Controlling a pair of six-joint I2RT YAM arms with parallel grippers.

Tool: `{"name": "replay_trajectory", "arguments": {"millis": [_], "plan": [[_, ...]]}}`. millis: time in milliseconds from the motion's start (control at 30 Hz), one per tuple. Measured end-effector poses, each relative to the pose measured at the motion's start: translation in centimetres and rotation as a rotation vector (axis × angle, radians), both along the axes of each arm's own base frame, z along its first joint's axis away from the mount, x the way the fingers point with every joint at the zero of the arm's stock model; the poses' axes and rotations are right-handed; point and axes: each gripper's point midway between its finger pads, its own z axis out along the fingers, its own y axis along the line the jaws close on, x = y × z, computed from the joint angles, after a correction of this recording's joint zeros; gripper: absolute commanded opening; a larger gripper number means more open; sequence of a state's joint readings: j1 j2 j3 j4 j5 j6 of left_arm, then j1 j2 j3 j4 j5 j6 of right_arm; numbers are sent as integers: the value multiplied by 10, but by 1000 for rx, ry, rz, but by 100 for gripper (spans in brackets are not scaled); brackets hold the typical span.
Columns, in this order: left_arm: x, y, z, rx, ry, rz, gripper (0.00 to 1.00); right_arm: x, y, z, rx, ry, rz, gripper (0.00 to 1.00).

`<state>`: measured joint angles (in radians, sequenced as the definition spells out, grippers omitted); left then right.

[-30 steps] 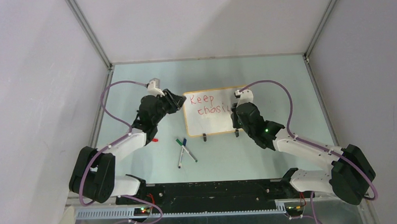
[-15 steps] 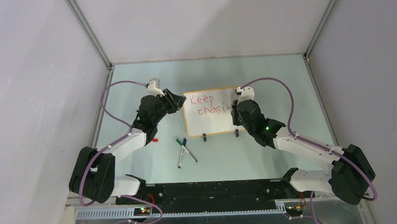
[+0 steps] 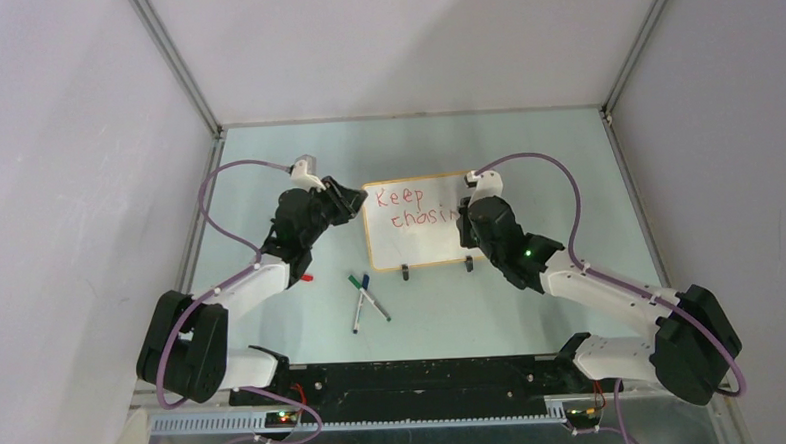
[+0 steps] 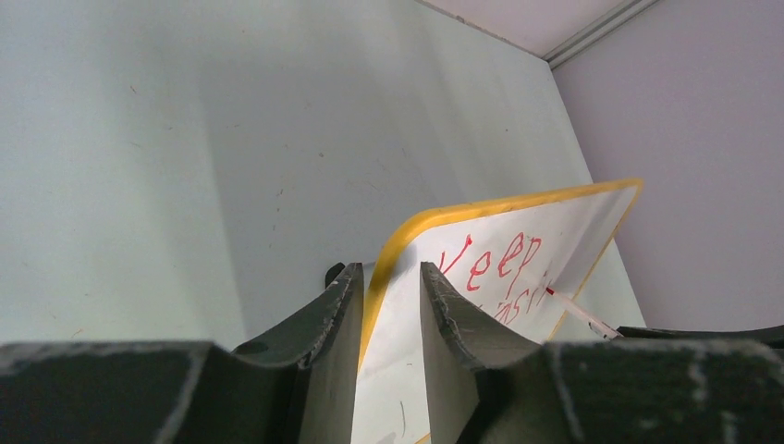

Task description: Write a sentence on the whiteboard

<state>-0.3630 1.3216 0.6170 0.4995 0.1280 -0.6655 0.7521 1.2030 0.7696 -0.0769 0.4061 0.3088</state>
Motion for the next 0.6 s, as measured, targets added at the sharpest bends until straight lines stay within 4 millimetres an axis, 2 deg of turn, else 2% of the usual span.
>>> {"name": "replay_trajectory", "arguments": {"millis": [600], "plan": [[2, 3, 0, 4, -1, 20, 31, 4, -3, 2, 2, -4, -19, 0]]}}
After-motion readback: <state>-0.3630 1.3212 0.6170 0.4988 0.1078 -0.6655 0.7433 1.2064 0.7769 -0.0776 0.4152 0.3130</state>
